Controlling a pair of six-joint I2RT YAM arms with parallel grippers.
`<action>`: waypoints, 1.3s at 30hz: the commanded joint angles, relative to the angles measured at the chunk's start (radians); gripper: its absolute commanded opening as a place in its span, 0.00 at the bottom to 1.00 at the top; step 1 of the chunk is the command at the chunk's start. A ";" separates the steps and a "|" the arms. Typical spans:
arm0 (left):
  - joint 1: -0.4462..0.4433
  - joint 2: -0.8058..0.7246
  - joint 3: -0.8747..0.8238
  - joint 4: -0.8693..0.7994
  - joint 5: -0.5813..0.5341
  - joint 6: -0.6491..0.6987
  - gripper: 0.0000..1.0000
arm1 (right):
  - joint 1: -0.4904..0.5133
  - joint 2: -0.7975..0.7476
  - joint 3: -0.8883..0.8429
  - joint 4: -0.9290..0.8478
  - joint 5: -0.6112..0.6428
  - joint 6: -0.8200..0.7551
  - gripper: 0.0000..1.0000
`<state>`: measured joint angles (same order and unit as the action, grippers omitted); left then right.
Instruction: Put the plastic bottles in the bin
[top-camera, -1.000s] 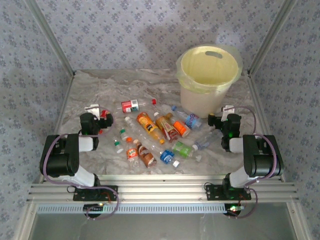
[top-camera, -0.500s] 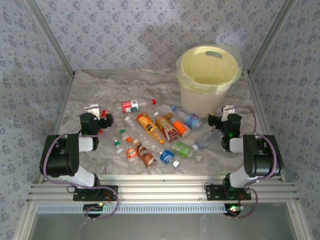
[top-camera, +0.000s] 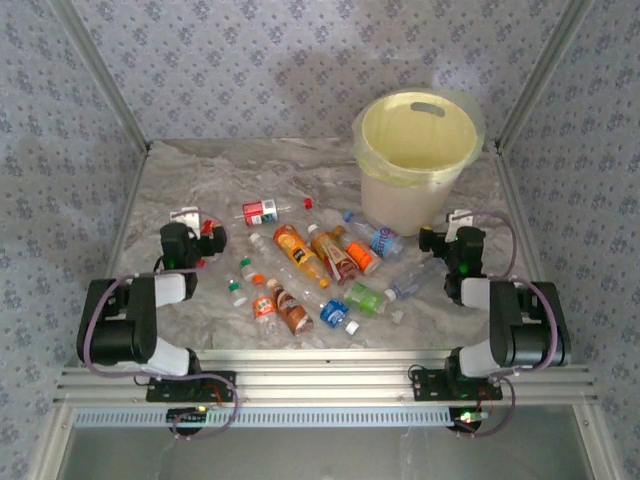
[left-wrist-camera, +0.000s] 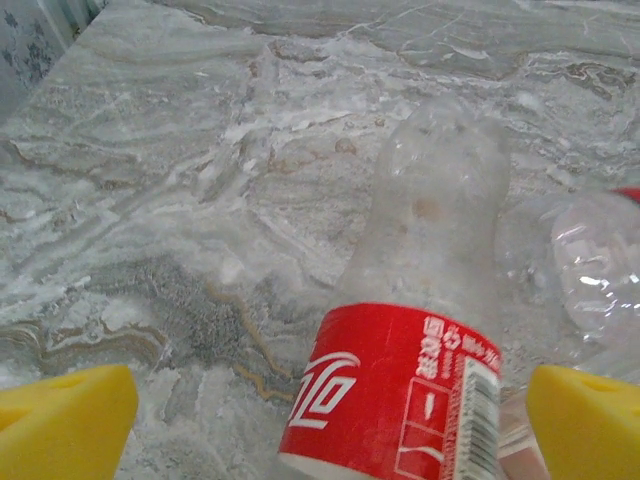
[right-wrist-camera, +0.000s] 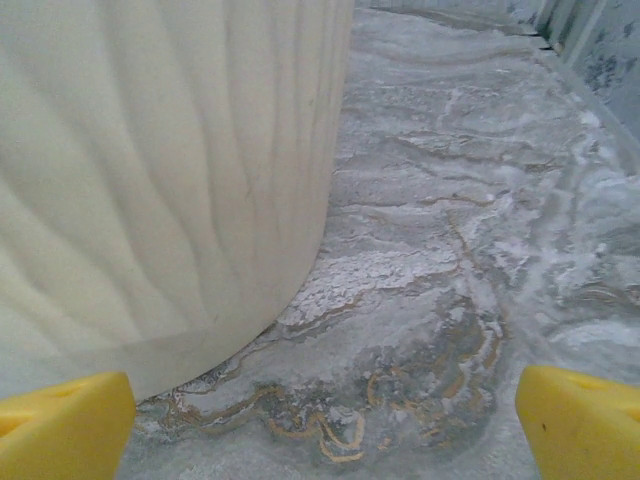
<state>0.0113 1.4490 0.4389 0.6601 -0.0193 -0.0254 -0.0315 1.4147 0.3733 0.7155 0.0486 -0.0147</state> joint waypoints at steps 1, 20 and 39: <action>-0.033 -0.082 0.061 -0.130 -0.057 0.026 1.00 | 0.012 -0.088 0.052 -0.133 0.075 0.039 1.00; -0.395 -0.399 0.355 -0.735 -0.077 -0.222 1.00 | 0.176 -0.543 0.160 -0.945 0.263 0.577 1.00; -0.619 -0.498 0.539 -1.099 0.366 -0.027 1.00 | 0.174 -0.491 0.188 -1.163 0.009 0.966 0.87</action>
<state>-0.5915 0.9691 0.9367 -0.3653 0.2451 -0.1402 0.1463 0.9020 0.5415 -0.4408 0.1184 0.8627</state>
